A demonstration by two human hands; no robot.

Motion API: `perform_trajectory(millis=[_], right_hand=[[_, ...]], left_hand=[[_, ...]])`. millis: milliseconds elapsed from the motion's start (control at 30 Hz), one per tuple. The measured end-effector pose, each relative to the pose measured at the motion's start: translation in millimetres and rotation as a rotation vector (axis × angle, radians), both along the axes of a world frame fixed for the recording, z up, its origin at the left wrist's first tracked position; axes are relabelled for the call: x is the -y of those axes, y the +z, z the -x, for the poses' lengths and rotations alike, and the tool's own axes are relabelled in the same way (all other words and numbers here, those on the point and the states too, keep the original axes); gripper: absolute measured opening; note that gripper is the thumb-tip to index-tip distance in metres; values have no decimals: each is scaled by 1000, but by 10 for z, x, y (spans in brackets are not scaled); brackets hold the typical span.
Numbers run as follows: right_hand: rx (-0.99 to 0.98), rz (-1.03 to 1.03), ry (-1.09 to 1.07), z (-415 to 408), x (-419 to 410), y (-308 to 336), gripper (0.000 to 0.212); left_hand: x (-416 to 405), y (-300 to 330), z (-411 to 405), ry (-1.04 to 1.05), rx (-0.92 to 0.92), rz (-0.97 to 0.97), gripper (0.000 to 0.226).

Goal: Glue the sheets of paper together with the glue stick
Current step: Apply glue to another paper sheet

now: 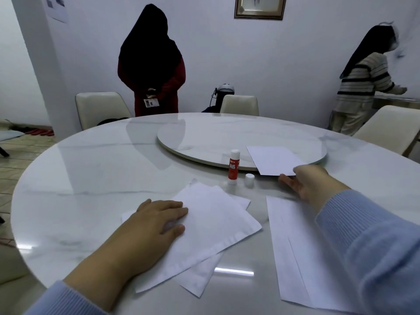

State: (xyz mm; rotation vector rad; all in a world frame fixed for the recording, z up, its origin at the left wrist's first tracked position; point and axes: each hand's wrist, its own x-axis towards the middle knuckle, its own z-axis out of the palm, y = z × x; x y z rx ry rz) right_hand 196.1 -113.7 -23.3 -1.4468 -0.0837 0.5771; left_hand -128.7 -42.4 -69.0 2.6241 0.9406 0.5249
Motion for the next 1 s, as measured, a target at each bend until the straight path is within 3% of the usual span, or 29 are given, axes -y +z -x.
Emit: perform_trajectory(millis=[67,133,200,300,400,467,600,733,767,867,933,1000], right_hand=[[64,169,-22,21,119,102,10],[310,476,-39,63,166,206,8],[619,620,66,241,109,311,14],[799,574,330,558,-153,334,57],[883,654,401,762,-426,235,75],[843,620,368,797,-550,122,69],[857,456,285,832,-639,-14,31],[875,196,447,899,-504,163,24],[874,201,529,904,-455,223,27],[1019,499,709,929,-284,373,49],[1122,585,629,942,-200,400,55],[1116,482,529,938,-128,381,43]], left_hand=[[8,3,0,6,16,37,39],[4,16,0,0,12,57,39],[4,37,-4,-6,19,82,39],[31,50,-6,-14,12,86,40],[27,41,-1,-43,-18,65,41],[21,40,-3,-52,-25,62,41],[9,76,-1,-77,-74,81,41],[-38,223,-73,-10,-152,-35,46],[-6,270,-152,19,-123,-52,45],[147,343,-509,44,-57,6,48],[190,267,-712,53,-110,42,52],[156,137,-805,54,-183,49,53]])
